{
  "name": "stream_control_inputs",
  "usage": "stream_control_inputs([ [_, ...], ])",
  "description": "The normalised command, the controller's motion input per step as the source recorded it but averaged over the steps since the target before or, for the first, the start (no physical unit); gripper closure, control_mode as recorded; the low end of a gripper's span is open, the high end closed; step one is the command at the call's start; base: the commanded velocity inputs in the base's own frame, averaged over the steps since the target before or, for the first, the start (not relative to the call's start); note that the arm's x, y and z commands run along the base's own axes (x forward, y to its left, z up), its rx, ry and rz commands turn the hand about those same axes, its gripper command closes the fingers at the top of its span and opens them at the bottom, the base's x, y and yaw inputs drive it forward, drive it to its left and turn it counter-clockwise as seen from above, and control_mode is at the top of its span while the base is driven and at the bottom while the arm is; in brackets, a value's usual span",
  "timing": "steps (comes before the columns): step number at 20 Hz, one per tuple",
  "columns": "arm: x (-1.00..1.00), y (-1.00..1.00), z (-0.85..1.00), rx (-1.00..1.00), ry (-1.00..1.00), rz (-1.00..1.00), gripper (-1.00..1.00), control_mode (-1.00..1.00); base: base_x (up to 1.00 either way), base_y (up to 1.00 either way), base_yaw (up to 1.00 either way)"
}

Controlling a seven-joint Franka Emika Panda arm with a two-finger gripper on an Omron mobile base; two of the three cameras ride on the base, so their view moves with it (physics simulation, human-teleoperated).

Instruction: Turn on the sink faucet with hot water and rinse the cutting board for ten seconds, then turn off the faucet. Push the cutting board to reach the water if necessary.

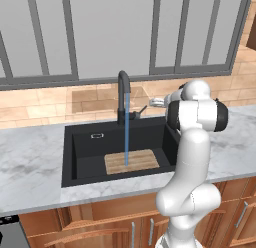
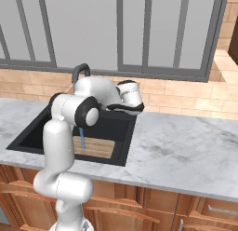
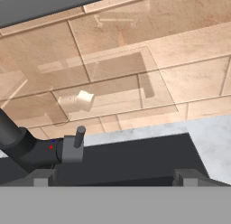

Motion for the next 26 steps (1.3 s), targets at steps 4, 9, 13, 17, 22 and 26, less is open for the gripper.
stream_control_inputs([
  [4, 0.00, 0.00, 0.00, 0.00, 0.00, 0.00, -1.00, -1.00, 0.00, 0.00, 0.00],
  [9, 0.00, 0.00, 0.00, 0.00, 0.00, 0.00, -1.00, -1.00, 0.00, 0.00, 0.00],
  [13, 0.00, 0.00, 0.00, 0.00, 0.00, 0.00, -1.00, -1.00, 0.00, 0.00, 0.00],
  [17, 0.00, 0.00, 0.00, 0.00, 0.00, 0.00, -1.00, -1.00, 0.00, 0.00, 0.00],
  [22, 0.00, 0.00, 0.00, 0.00, 0.00, 0.00, -1.00, -1.00, 0.00, 0.00, 0.00],
  [26, 0.00, 0.00, 0.00, 0.00, 0.00, 0.00, -1.00, -1.00, 0.00, 0.00, 0.00],
])
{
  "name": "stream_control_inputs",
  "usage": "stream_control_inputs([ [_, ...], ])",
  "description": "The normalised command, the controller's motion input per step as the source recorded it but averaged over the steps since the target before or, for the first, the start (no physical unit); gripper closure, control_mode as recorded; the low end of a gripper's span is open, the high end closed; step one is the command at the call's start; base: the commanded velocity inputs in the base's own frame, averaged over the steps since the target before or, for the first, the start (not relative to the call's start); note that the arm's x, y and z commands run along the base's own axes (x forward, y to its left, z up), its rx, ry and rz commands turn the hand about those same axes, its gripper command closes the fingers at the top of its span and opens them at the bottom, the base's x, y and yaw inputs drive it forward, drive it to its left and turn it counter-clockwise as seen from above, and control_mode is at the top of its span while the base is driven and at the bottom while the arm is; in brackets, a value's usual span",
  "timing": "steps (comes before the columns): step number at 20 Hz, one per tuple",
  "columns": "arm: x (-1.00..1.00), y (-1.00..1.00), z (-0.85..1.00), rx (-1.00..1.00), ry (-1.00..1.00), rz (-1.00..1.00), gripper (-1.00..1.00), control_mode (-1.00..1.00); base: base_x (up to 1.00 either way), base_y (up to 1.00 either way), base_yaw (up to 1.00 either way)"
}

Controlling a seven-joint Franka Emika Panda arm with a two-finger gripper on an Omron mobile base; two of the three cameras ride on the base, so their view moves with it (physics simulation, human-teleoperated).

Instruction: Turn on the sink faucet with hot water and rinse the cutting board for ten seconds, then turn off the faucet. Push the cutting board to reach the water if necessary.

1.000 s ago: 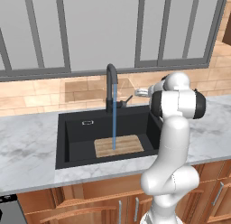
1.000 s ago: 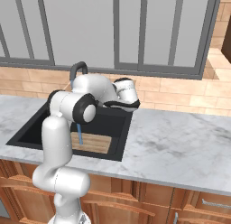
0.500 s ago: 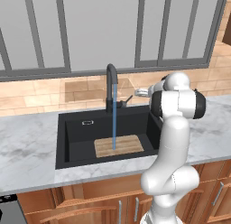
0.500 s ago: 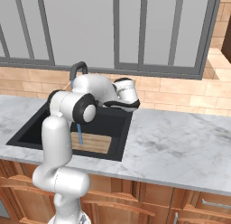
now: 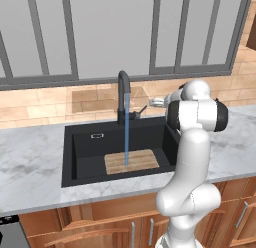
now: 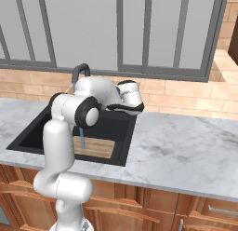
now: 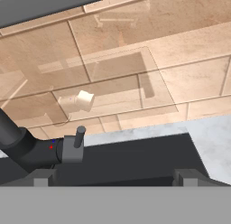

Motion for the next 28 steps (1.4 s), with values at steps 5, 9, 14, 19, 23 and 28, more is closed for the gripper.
stream_control_inputs([
  [5, 0.00, 0.00, 0.00, 0.00, 0.00, 0.00, -1.00, -1.00, 0.00, 0.00, 0.00],
  [9, 0.00, 0.00, 0.00, 0.00, 0.00, 0.00, -1.00, -1.00, 0.00, 0.00, 0.00],
  [14, 0.00, 0.00, 0.00, 0.00, 0.00, 0.00, -1.00, -1.00, 0.00, 0.00, 0.00],
  [19, 0.00, 0.00, 0.00, 0.00, 0.00, 0.00, -1.00, -1.00, 0.00, 0.00, 0.00],
  [23, 0.00, 0.00, 0.00, 0.00, 0.00, 0.00, -1.00, -1.00, 0.00, 0.00, 0.00],
  [28, 0.00, 0.00, 0.00, 0.00, 0.00, 0.00, -1.00, -1.00, 0.00, 0.00, 0.00],
])
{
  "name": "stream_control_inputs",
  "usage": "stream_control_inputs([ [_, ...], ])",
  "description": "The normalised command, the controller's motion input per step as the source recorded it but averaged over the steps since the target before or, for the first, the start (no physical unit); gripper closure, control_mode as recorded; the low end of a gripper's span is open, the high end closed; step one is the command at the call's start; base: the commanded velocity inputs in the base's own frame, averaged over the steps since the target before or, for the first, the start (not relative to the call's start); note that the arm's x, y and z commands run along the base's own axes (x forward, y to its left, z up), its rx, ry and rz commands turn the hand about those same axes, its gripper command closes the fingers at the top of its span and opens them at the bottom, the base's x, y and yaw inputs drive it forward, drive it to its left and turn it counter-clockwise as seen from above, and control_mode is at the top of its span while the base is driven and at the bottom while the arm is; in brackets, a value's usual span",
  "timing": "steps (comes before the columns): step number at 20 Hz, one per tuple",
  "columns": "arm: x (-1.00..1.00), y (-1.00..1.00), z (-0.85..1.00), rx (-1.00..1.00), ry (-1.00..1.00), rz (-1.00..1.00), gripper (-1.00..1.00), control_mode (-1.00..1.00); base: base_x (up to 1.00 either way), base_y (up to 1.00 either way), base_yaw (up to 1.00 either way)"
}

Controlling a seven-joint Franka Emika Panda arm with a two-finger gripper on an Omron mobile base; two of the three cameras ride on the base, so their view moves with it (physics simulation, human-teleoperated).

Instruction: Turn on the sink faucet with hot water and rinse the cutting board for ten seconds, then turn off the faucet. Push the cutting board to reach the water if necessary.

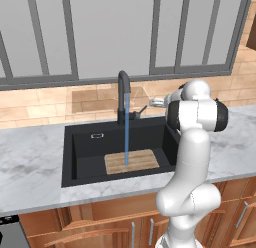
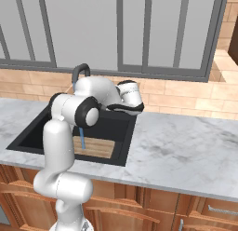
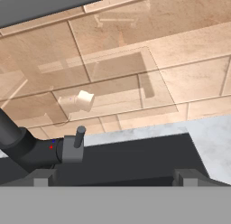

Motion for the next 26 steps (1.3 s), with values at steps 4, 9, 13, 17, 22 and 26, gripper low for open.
stream_control_inputs([
  [4, 0.00, 0.00, 0.00, 0.00, 0.00, 0.00, -1.00, -1.00, 0.00, 0.00, 0.00],
  [9, 0.00, 0.00, 0.00, 0.00, 0.00, 0.00, -1.00, -1.00, 0.00, 0.00, 0.00],
  [13, 0.00, 0.00, 0.00, 0.00, 0.00, 0.00, -1.00, -1.00, 0.00, 0.00, 0.00],
  [17, 0.00, 0.00, 0.00, 0.00, 0.00, 0.00, -1.00, -1.00, 0.00, 0.00, 0.00],
  [22, 0.00, 0.00, 0.00, 0.00, 0.00, 0.00, -1.00, -1.00, 0.00, 0.00, 0.00],
  [26, 0.00, 0.00, 0.00, 0.00, 0.00, 0.00, -1.00, -1.00, 0.00, 0.00, 0.00],
])
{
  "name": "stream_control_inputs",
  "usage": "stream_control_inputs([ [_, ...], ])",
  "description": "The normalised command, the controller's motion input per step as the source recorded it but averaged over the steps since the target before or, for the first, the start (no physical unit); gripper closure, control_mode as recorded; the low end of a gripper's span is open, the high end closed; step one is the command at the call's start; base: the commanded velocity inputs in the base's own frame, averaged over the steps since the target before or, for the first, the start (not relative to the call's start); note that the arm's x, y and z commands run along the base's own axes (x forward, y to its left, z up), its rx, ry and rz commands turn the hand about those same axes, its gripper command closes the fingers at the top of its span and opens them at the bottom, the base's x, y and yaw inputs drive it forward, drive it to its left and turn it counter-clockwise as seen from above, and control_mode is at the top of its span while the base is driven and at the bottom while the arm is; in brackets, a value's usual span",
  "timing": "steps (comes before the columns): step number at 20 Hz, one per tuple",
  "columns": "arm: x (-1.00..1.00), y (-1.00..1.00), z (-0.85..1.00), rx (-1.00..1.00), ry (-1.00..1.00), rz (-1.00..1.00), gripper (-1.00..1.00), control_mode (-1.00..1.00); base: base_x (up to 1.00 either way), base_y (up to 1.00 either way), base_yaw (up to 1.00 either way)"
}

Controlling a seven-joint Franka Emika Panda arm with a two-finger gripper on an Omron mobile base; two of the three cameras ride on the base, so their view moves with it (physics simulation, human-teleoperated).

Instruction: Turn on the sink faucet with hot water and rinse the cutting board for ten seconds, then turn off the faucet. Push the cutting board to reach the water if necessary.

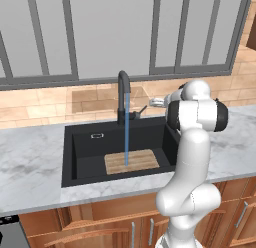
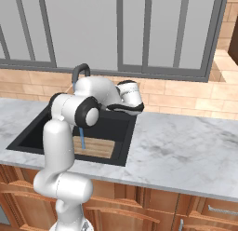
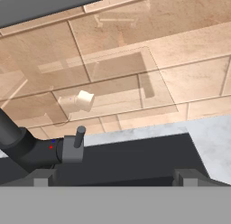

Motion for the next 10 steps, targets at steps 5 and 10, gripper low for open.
stream_control_inputs([
  [5, 0.01, 0.00, 0.00, 0.00, 0.00, 0.00, -1.00, -1.00, 0.00, 0.00, 0.00],
  [10, 0.12, 0.00, -0.11, 0.00, 0.00, 0.00, -1.00, -1.00, 0.00, 0.00, 0.00],
])
